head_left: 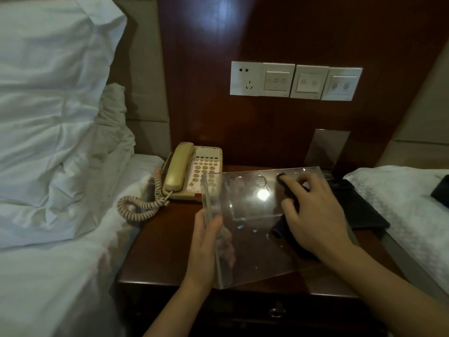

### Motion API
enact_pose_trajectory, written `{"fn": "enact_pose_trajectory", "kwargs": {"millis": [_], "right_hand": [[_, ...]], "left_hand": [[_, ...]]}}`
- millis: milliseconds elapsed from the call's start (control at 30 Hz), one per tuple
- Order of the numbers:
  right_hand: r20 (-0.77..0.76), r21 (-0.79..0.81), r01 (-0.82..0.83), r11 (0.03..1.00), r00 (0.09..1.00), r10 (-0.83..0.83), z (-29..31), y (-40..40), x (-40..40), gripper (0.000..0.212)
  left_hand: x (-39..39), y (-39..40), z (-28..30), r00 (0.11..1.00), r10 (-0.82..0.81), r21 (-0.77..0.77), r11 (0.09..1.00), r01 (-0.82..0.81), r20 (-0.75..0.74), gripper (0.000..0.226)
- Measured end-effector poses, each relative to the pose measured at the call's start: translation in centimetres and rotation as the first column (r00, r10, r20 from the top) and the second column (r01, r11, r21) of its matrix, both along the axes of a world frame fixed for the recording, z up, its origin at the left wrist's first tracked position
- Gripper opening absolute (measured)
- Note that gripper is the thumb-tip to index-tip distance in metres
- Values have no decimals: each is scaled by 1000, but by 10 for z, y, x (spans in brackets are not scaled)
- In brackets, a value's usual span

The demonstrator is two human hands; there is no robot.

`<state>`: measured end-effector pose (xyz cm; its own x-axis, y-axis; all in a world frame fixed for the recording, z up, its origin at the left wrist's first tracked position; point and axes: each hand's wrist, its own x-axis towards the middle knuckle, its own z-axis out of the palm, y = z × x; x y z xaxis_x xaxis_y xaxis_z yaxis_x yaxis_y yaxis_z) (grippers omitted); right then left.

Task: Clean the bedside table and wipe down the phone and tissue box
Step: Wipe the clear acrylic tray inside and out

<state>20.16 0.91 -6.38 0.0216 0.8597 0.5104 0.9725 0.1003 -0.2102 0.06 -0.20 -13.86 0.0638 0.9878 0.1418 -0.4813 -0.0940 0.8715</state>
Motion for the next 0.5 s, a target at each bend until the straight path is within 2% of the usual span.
{"fn": "enact_pose_trajectory", "kwargs": {"millis": [100,167,233,267,333,433,500], "right_hand": [[-44,-39,-5,999,999,4,1,7,-3,49],[-156,-67,-62,996,986,51,3,9,-2,44],[-315,-15,-115,993,943,104,4,9,-1,37],[-341,42,-133,990,930,140,4,9,-1,35],[-269,95,-195,976,939,214,2,8,-3,37],[-121,53,-266,963,955,271,0,9,-3,45],[-80,32,-295,955,952,297,4,9,-3,48]], "left_hand": [[0,2,-1,1000,6,-27,1000,-6,1,30],[0,1,-1,1000,12,-21,1000,-12,-7,30],[0,-1,0,1000,6,10,1000,-6,-16,22],[0,-2,1,1000,-1,22,1000,2,-16,15],[0,-2,2,1000,-8,17,1000,8,-11,12],[1,-1,2,1000,-6,-5,1000,6,-19,26],[0,0,3,1000,-13,11,1000,13,-25,24]]}}
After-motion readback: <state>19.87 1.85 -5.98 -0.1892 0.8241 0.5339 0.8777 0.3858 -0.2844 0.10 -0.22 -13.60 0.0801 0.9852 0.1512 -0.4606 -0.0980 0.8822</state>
